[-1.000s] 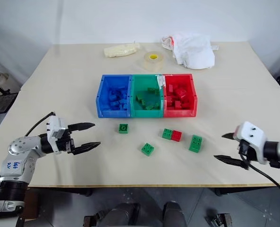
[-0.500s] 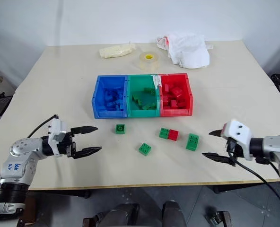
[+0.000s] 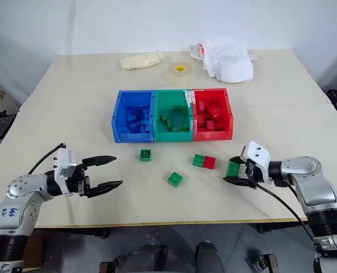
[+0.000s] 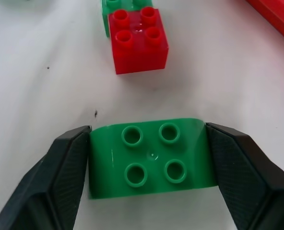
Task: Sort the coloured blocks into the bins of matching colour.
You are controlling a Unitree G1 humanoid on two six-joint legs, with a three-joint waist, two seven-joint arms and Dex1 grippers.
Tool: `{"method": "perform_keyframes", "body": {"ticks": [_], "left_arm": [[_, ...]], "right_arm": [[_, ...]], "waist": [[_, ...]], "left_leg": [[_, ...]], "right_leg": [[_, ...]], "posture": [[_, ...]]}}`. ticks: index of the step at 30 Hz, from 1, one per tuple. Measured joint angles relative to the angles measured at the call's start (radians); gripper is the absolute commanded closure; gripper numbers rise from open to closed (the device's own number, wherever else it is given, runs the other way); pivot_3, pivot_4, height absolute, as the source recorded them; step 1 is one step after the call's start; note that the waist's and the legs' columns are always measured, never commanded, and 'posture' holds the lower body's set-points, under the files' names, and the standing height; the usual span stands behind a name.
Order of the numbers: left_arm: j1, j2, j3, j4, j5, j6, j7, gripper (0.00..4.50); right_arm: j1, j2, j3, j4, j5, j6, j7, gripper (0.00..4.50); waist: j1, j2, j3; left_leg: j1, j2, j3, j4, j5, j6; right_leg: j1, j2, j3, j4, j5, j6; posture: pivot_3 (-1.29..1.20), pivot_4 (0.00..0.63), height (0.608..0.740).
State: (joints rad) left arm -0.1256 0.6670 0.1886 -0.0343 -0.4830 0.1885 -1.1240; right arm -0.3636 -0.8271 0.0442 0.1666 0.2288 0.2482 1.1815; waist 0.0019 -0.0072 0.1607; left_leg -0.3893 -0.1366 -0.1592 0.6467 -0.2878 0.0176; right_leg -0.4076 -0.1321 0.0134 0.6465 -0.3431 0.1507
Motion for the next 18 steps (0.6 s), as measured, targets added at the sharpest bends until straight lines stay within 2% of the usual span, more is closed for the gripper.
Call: {"method": "perform_keyframes", "body": {"ticks": [7, 10, 14, 18], "left_arm": [[0.004, 0.0, 0.004, -0.001, -0.002, 0.0, 0.005, 0.0], [0.006, 0.0, 0.006, -0.001, -0.002, 0.0, 0.009, 0.0], [0.004, 0.0, 0.008, -0.002, -0.002, -0.002, 0.014, 0.0], [-0.001, -0.004, 0.008, -0.003, -0.002, -0.006, 0.025, 0.0]], "right_arm": [[0.005, 0.018, -0.012, -0.042, 0.006, 0.029, -0.046, 1.16], [-0.047, 0.04, -0.023, -0.091, 0.029, 0.066, -0.081, 1.16], [-0.257, 0.124, -0.021, -0.093, 0.046, 0.158, -0.15, 1.16], [-0.436, 0.27, 0.024, 0.0, 0.025, 0.135, -0.204, 1.16]], "waist": [[-0.002, 0.0, 0.0], [-0.006, 0.002, 0.001], [-0.01, 0.003, 0.002], [-0.008, 0.003, 0.002]], "left_leg": [[0.0, 0.0, 0.001, 0.0, 0.0, 0.0], [0.0, 0.0, 0.002, 0.0, 0.0, 0.0], [0.0, 0.001, 0.004, 0.0, 0.0, 0.0], [0.0, 0.002, 0.003, -0.001, -0.001, -0.001]], "right_leg": [[0.0, 0.0, 0.001, 0.0, 0.0, 0.0], [-0.001, 0.0, 0.002, 0.0, 0.0, 0.0], [-0.002, 0.001, 0.004, 0.001, 0.0, -0.001], [-0.002, 0.001, 0.003, 0.001, 0.0, -0.001]], "posture": [[0.0, 0.15, 0.74], [0.0, 0.15, 0.74], [0.0, 0.15, 0.74], [0.0, 0.15, 0.74]]}}
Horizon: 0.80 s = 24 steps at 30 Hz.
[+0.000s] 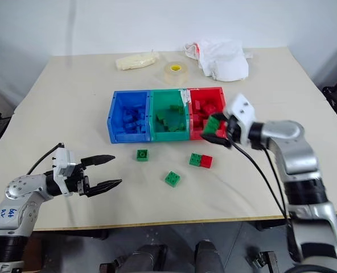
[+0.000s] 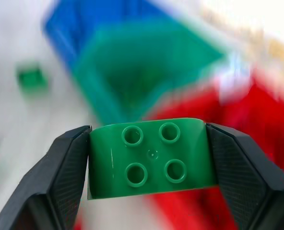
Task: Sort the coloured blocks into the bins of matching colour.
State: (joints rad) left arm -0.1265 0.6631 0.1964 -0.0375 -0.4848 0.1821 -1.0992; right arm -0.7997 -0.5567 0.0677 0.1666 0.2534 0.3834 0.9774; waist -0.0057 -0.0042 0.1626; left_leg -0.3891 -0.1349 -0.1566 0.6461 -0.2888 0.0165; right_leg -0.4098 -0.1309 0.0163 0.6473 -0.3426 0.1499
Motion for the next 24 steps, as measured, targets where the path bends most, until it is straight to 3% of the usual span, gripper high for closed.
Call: {"method": "perform_keyframes", "body": {"ticks": [6, 7, 8, 13, 21, 24], "left_arm": [[-0.006, -0.012, -0.001, -0.003, 0.0, -0.013, 0.02, 0.0], [-0.006, -0.015, -0.001, -0.005, 0.0, -0.014, 0.024, 0.0], [-0.005, -0.016, -0.003, -0.009, 0.0, -0.014, 0.027, 0.0], [0.002, -0.018, -0.003, -0.029, 0.0, -0.017, 0.039, 0.0], [0.011, -0.019, -0.003, -0.029, 0.0, -0.021, 0.042, 0.0], [-0.02, -0.028, -0.019, -0.02, 0.001, -0.026, 0.035, 0.0]], "right_arm": [[-0.213, 0.218, 0.058, 0.385, -0.097, -0.179, -0.094, 1.16], [-0.251, 0.243, 0.06, 0.454, -0.113, -0.216, -0.113, 0.4], [-0.289, 0.265, 0.061, 0.528, -0.13, -0.257, -0.132, 0.09], [-0.357, 0.299, 0.059, 0.739, -0.184, -0.397, -0.162, 0.04], [-0.37, 0.295, 0.041, 0.759, -0.193, -0.469, -0.112, 0.04], [-0.268, 0.221, 0.04, 0.557, -0.153, -0.44, -0.005, 0.04]], "waist": [[-0.011, 0.001, 0.0], [-0.016, 0.001, 0.0], [-0.021, 0.001, 0.0], [-0.032, 0.001, 0.001], [-0.054, 0.002, 0.001], [-0.044, 0.002, 0.001]], "left_leg": [[0.0, -0.001, -0.001, 0.0, 0.0, 0.0], [0.0, -0.001, -0.001, 0.0, 0.0, 0.0], [0.0, -0.001, -0.002, 0.0, 0.0, 0.0], [0.0, -0.001, -0.002, 0.0, 0.0, 0.0], [0.0, 0.0, -0.002, 0.0, -0.001, -0.001], [0.0, 0.0, -0.005, 0.001, -0.001, -0.001]], "right_leg": [[-0.001, 0.0, -0.003, 0.002, 0.0, 0.0], [-0.001, 0.0, -0.004, 0.006, 0.0, 0.0], [-0.001, 0.0, -0.005, 0.007, 0.0, 0.0], [-0.002, 0.0, -0.006, 0.008, 0.0, 0.0], [-0.002, 0.0, -0.006, 0.01, 0.0, 0.0], [-0.002, 0.0, -0.007, 0.01, 0.0, 0.0]], "posture": [[0.0, 0.15, 0.74], [0.0, 0.15, 0.74], [0.0, 0.15, 0.74], [0.0, 0.15, 0.74], [0.0, 0.15, 0.74], [0.0, 0.15, 0.74]]}}
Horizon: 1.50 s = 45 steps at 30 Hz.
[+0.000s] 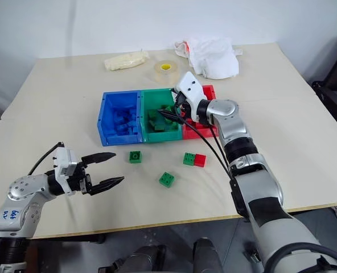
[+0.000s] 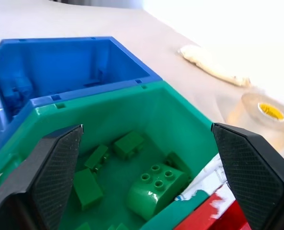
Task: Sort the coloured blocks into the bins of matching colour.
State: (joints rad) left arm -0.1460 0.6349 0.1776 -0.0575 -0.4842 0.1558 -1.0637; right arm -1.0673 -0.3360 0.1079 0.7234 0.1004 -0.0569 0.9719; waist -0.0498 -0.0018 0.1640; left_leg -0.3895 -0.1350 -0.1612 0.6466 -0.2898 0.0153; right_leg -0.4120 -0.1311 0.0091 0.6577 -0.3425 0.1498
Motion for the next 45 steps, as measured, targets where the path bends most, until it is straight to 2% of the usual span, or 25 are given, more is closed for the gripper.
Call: {"method": "perform_keyframes", "body": {"ticks": [4, 7, 10, 15, 20, 23, 27, 34, 40, 45], "left_arm": [[-0.028, -0.001, -0.004, 0.045, 0.001, -0.012, -0.02, 0.0], [-0.043, -0.003, -0.015, 0.075, 0.001, -0.016, -0.037, 0.0], [-0.048, -0.003, -0.021, 0.085, 0.001, -0.027, -0.053, 0.0], [-0.049, -0.004, -0.029, 0.111, 0.003, -0.039, -0.069, 0.0], [-0.05, -0.004, -0.03, 0.114, 0.003, -0.048, -0.075, 0.0], [-0.05, -0.004, -0.03, 0.114, 0.002, -0.049, -0.083, 0.0], [-0.04, -0.004, -0.022, 0.114, 0.0, -0.052, -0.094, 0.0], [-0.036, -0.004, -0.014, 0.111, 0.0, -0.059, -0.085, 0.0], [-0.013, -0.015, -0.007, 0.092, -0.001, -0.059, -0.062, 0.0], [0.022, -0.018, 0.002, 0.061, -0.002, -0.058, -0.05, 0.0]], "right_arm": [[0.26, -0.153, -0.008, -0.323, 0.103, 0.092, 0.176, 0.04], [0.388, -0.24, -0.036, -0.467, 0.165, 0.157, 0.238, 0.04], [0.561, -0.4, -0.11, -0.628, 0.231, 0.249, 0.291, 0.04], [0.794, -0.557, -0.239, -0.691, 0.251, 0.299, 0.301, 0.04], [0.919, -0.643, -0.345, -0.666, 0.252, 0.281, 0.309, 0.04], [0.94, -0.659, -0.38, -0.66, 0.254, 0.276, 0.31, 0.04], [0.914, -0.654, -0.364, -0.68, 0.256, 0.292, 0.294, 0.04], [0.74, -0.557, -0.184, -0.705, 0.232, 0.344, 0.244, 0.04], [0.603, -0.441, -0.037, -0.587, 0.157, 0.318, 0.236, 0.04], [0.531, -0.375, 0.018, -0.483, 0.114, 0.269, 0.245, 0.04]], "waist": [[0.023, 0.0, 0.0], [0.022, 0.001, 0.001], [0.028, 0.001, 0.001], [0.027, 0.001, 0.001], [0.026, 0.001, 0.001], [0.025, 0.001, 0.001], [0.025, 0.001, 0.002], [0.028, 0.001, 0.002], [0.028, 0.001, 0.002], [0.028, 0.001, 0.002]], "left_leg": [[-0.001, -0.002, -0.001, 0.002, -0.002, 0.002], [-0.001, -0.002, 0.003, 0.003, -0.001, 0.003], [-0.001, -0.001, 0.003, 0.002, -0.001, 0.002], [0.0, 0.001, 0.007, 0.003, -0.002, 0.002], [0.001, 0.001, 0.009, 0.003, -0.002, 0.002], [0.002, 0.002, 0.009, 0.003, -0.002, 0.002], [0.002, 0.002, 0.009, 0.003, -0.002, 0.002], [0.001, 0.002, 0.009, 0.003, -0.002, 0.002], [0.001, 0.002, 0.008, 0.002, -0.002, 0.002], [0.001, 0.002, 0.008, 0.002, -0.002, 0.002]], "right_leg": [[0.001, 0.0, -0.001, -0.001, 0.0, 0.0], [0.001, -0.001, 0.0, -0.004, 0.0, 0.0], [0.001, -0.001, -0.001, -0.006, 0.0, 0.0], [0.001, -0.001, 0.001, -0.006, 0.0, 0.0], [0.002, -0.001, 0.002, -0.006, 0.0, 0.0], [0.002, -0.001, 0.002, -0.006, 0.0, 0.0], [0.002, -0.001, 0.002, -0.006, 0.0, 0.0], [0.002, -0.001, 0.002, -0.008, 0.0, 0.0], [0.002, -0.001, 0.001, -0.008, 0.0, -0.001], [0.002, -0.001, 0.001, -0.009, 0.0, -0.001]], "posture": [[0.0, 0.15, 0.74], [0.0, 0.15, 0.74], [0.0, 0.15, 0.74], [0.0, 0.15, 0.74], [0.0, 0.15, 0.74], [0.0, 0.15, 0.74], [0.0, 0.15, 0.74], [0.0, 0.15, 0.74], [0.0, 0.15, 0.74], [0.0, 0.15, 0.74]]}}
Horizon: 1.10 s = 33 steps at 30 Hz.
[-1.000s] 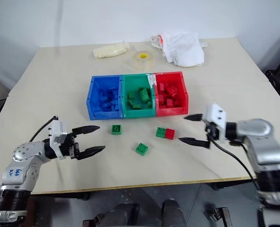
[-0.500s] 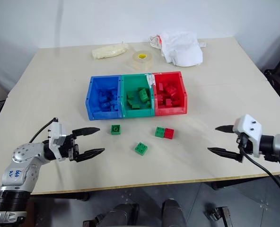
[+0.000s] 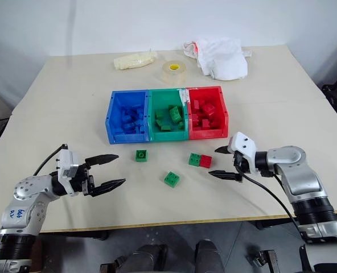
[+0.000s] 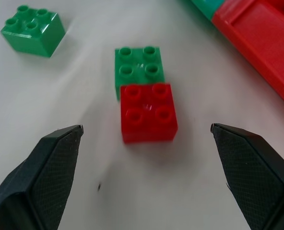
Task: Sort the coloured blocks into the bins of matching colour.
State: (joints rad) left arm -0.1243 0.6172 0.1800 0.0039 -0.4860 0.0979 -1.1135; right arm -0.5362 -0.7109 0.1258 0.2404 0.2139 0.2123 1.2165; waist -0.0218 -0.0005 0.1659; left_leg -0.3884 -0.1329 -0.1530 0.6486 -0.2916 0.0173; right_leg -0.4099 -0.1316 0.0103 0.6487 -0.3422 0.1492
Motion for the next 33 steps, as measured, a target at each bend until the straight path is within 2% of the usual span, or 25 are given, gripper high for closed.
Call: {"method": "perform_keyframes", "body": {"ticks": [3, 5, 6, 9, 10, 13, 21, 25, 28, 33], "left_arm": [[0.023, -0.004, 0.003, -0.02, -0.001, 0.0, 0.003, 0.0], [0.028, -0.006, 0.003, -0.033, -0.003, 0.0, 0.006, 0.0], [0.03, -0.006, 0.004, -0.034, -0.004, 0.0, 0.006, 0.0], [0.035, -0.007, 0.007, -0.035, -0.012, 0.0, 0.002, 0.0], [0.037, -0.008, 0.009, -0.035, -0.018, 0.0, -0.001, 0.0], [0.039, -0.008, 0.018, -0.031, -0.026, -0.01, -0.007, 0.0], [0.043, -0.009, 0.048, 0.026, -0.062, -0.075, -0.113, 0.0], [0.024, -0.011, 0.049, 0.066, -0.076, -0.127, -0.187, 0.0], [0.006, -0.018, 0.048, 0.096, -0.079, -0.157, -0.227, 0.0], [-0.037, -0.033, 0.038, 0.171, -0.079, -0.197, -0.284, 0.0]], "right_arm": [[-0.037, 0.042, 0.026, 0.071, -0.029, -0.036, -0.004, 0.04], [-0.046, 0.066, 0.031, 0.113, -0.04, -0.056, -0.007, 0.42], [-0.049, 0.07, 0.031, 0.12, -0.043, -0.063, -0.008, 0.65], [-0.057, 0.073, 0.032, 0.126, -0.052, -0.066, -0.003, 1.75], [-0.057, 0.075, 0.032, 0.126, -0.053, -0.066, -0.003, 1.96], [-0.057, 0.081, 0.031, 0.121, -0.055, -0.064, -0.006, 2.96], [-0.037, 0.057, -0.021, -0.043, -0.026, 0.02, -0.054, 3.03], [-0.126, 0.053, -0.07, -0.07, -0.01, 0.076, -0.11, 3.03], [-0.224, 0.054, -0.078, -0.033, -0.014, 0.076, -0.134, 3.03], [-0.431, 0.106, -0.06, 0.269, -0.076, -0.041, -0.167, 3.03]], "waist": [[-0.002, 0.0, 0.0], [-0.002, 0.0, 0.0], [-0.002, 0.0, 0.0], [-0.002, 0.0, 0.0], [-0.002, 0.0, 0.0], [-0.003, 0.0, 0.0], [-0.003, 0.001, 0.0], [-0.004, 0.001, 0.0], [-0.004, 0.001, 0.001], [-0.008, 0.001, 0.0]], "left_leg": [[0.0, 0.0, 0.0, 0.0, 0.0, 0.0], [0.0, 0.0, -0.001, 0.0, 0.0, 0.0], [0.0, 0.0, 0.0, 0.0, 0.0, 0.0], [0.0, 0.001, -0.001, 0.0, 0.0, 0.0], [0.0, 0.001, -0.001, 0.0, 0.0, 0.0], [0.0, 0.001, -0.001, 0.0, 0.0, 0.0], [0.0, 0.001, -0.001, 0.0, 0.0, -0.001], [0.0, 0.002, 0.0, 0.0, 0.0, -0.001], [0.0, 0.002, 0.0, 0.0, 0.0, -0.001], [0.0, 0.002, 0.0, -0.001, 0.0, -0.001]], "right_leg": [[0.0, 0.0, 0.0, 0.0, 0.0, 0.0], [0.0, 0.0, 0.0, 0.0, 0.0, 0.0], [0.0, 0.0, 0.0, 0.0, 0.0, 0.0], [0.0, 0.0, 0.0, 0.0, 0.0, 0.0], [0.0, 0.001, 0.0, 0.0, 0.0, 0.0], [0.0, 0.001, 0.0, 0.0, 0.0, 0.0], [0.0, 0.001, -0.001, 0.0, 0.0, 0.0], [0.0, 0.001, -0.001, 0.0, 0.0, -0.001], [0.0, 0.001, -0.001, 0.0, 0.001, -0.001], [-0.001, 0.001, -0.001, -0.001, 0.001, -0.001]], "posture": [[0.0, 0.15, 0.74], [0.0, 0.15, 0.74], [0.0, 0.15, 0.74], [0.0, 0.15, 0.74], [0.0, 0.15, 0.74], [0.0, 0.15, 0.74], [0.0, 0.15, 0.74], [0.0, 0.15, 0.74], [0.0, 0.15, 0.74], [0.0, 0.15, 0.74]]}}
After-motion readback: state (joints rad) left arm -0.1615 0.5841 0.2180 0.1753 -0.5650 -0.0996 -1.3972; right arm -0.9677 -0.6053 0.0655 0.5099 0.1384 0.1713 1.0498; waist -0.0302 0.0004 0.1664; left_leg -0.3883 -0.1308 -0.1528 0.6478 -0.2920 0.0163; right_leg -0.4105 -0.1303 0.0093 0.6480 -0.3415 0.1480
